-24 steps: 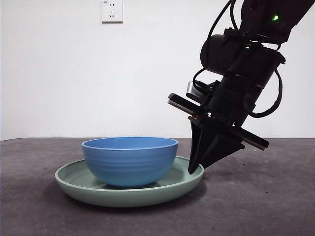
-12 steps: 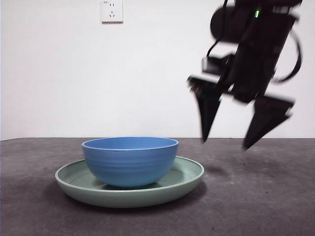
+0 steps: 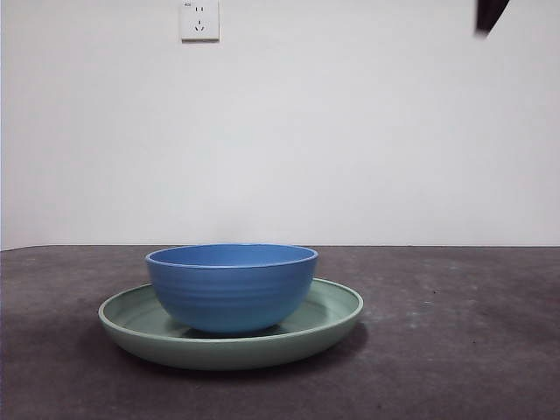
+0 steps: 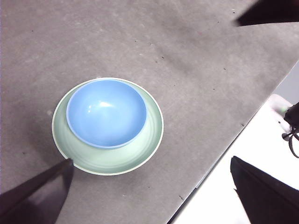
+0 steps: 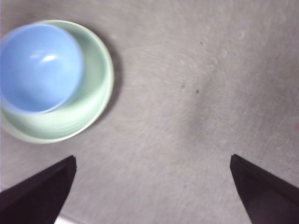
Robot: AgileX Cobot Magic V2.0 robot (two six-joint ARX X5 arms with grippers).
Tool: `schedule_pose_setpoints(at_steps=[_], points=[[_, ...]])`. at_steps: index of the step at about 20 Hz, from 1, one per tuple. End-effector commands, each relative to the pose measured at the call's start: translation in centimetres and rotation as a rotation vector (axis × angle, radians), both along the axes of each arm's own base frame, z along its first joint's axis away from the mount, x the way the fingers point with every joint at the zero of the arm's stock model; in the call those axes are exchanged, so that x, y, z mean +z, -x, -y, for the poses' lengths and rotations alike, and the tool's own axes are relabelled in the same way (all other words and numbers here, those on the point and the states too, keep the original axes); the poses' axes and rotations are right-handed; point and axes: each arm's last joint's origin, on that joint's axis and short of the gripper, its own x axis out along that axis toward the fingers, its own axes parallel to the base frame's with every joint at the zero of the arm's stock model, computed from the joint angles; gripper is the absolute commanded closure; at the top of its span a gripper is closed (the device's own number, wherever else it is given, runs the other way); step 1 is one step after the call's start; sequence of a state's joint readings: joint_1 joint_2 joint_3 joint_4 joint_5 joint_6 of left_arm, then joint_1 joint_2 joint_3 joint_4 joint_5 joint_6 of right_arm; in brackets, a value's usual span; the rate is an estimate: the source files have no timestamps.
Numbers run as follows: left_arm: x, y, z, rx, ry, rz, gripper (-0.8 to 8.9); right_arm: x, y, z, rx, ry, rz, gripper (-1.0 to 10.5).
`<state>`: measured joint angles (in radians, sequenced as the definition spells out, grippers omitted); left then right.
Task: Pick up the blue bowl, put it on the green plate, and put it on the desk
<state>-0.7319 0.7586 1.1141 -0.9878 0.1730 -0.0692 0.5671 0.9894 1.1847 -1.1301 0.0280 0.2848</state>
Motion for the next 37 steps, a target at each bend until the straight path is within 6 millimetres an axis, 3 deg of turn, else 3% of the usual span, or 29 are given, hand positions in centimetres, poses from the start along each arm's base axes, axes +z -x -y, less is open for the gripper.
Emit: schedule_pose_setpoints(at_steps=[1, 9, 16, 17, 18, 19, 34, 37], points=[[0.3, 0.0, 0.2, -0.002, 0.014, 0.001, 2.17, 1.5, 2.1, 0.8, 0.040, -0.050, 0.069, 4.2], [0.3, 0.0, 0.2, -0.001, 0.017, 0.002, 2.20, 2.7, 7.6, 4.1, 0.090, -0.130, 0.158, 4.2], [0.2, -0.7, 0.8, 0.008, 0.023, -0.011, 2.45, 3.1, 9.2, 5.5, 0.085, -0.098, 0.268, 4.5], [0.1, -0.8, 0.9, 0.009, 0.019, -0.017, 3.79, 3.1, 9.1, 5.6, 0.081, -0.088, 0.273, 5.4], [0.0, -0.9, 1.0, 0.009, 0.014, -0.022, 6.35, 3.0, 9.1, 5.6, 0.087, -0.075, 0.280, 7.3], [0.0, -1.1, 1.1, 0.011, 0.013, -0.028, 8.12, 3.0, 9.1, 5.6, 0.104, -0.061, 0.288, 9.4], [-0.4, -1.6, 1.7, 0.019, 0.000, -0.060, 7.95, 3.1, 9.2, 5.6, 0.119, -0.051, 0.300, 9.3], [-0.1, -1.6, 1.0, 0.054, 0.015, -0.045, 7.95, 3.1, 9.2, 5.6, 0.119, -0.051, 0.301, 9.3]])
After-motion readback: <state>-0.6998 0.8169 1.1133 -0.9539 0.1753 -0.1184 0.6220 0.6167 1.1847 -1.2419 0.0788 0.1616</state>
